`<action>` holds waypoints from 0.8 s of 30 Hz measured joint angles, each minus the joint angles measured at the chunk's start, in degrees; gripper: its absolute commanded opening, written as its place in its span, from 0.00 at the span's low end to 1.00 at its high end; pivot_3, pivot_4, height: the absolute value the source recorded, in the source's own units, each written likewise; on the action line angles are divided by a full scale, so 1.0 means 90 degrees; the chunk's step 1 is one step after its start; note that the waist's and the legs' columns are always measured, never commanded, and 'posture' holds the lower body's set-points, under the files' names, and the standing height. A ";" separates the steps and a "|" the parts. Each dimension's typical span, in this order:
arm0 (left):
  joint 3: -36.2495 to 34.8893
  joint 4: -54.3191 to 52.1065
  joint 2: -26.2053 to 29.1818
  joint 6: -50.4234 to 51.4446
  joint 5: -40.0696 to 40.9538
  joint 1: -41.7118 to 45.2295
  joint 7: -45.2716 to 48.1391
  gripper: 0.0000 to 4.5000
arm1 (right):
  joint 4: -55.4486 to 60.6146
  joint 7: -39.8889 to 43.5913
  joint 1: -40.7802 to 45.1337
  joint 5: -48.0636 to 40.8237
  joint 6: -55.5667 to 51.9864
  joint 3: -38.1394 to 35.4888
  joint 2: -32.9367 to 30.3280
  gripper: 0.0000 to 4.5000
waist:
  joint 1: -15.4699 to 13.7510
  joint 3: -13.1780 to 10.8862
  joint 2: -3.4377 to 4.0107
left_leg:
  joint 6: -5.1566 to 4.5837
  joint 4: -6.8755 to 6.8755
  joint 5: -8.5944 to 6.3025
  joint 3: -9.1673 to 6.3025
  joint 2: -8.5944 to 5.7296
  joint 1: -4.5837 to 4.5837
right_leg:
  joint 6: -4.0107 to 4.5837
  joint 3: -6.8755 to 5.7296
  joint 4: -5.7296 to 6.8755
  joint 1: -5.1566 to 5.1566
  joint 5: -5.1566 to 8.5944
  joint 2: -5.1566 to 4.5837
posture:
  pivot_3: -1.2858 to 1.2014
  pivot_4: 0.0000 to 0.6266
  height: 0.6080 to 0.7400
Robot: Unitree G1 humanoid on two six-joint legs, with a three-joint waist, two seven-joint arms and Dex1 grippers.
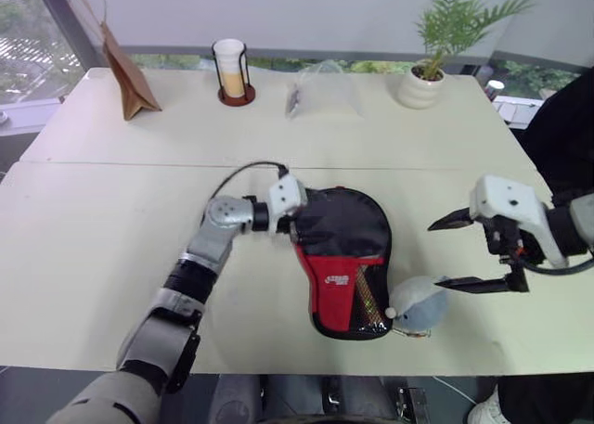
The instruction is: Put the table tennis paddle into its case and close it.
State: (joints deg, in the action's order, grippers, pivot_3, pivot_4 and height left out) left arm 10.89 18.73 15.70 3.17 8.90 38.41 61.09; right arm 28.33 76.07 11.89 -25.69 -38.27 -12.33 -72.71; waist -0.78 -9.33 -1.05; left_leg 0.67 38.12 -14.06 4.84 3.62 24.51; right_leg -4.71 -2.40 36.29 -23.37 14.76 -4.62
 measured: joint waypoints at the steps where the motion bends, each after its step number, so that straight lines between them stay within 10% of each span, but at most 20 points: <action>1: -0.0108 -0.0270 0.0090 0.0231 0.0138 -0.0002 -0.0020 1.00 | -0.0003 -0.0102 0.0034 -0.0122 -0.0147 -0.0044 0.0085 0.99 | 0.0006 0.0000 0.0000 | 0.0000 0.0000 0.0000 0.0002 0.0000 0.0000 | -0.0001 0.0001 0.0000 0.0000 0.0000 0.0000 | 0.52 0.24 0.96; 12: -0.1617 -0.3861 0.2269 0.3399 0.1843 -0.1479 -0.0357 1.00 | 0.0105 -0.0877 -0.0395 -0.1026 -0.1221 -0.1319 0.0517 0.99 | 0.0057 -0.0003 0.0004 | 0.0001 -0.0008 0.0000 0.0004 0.0003 -0.0006 | -0.0003 0.0004 0.0003 -0.0003 0.0000 0.0011 | 0.52 0.24 0.96; 24: -0.2677 -0.5666 0.3316 0.4871 0.3593 -0.2387 -0.0686 1.00 | -0.0166 -0.1074 -0.0366 -0.1913 -0.1661 -0.1996 0.0603 0.99 | 0.0015 -0.0004 0.0006 | 0.0002 -0.0006 0.0000 0.0006 0.0001 -0.0008 | 0.0000 0.0005 0.0001 -0.0002 0.0001 0.0002 | 0.52 0.24 0.96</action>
State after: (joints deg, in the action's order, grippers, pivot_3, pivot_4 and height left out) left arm -13.21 -32.26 45.55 47.01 41.24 16.93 54.92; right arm 26.84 66.41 8.59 -42.90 -53.22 -30.29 -67.28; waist -0.64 -9.37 -0.99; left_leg 0.68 38.06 -14.06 4.90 3.63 24.44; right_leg -4.71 -2.35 36.30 -23.39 14.77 -4.60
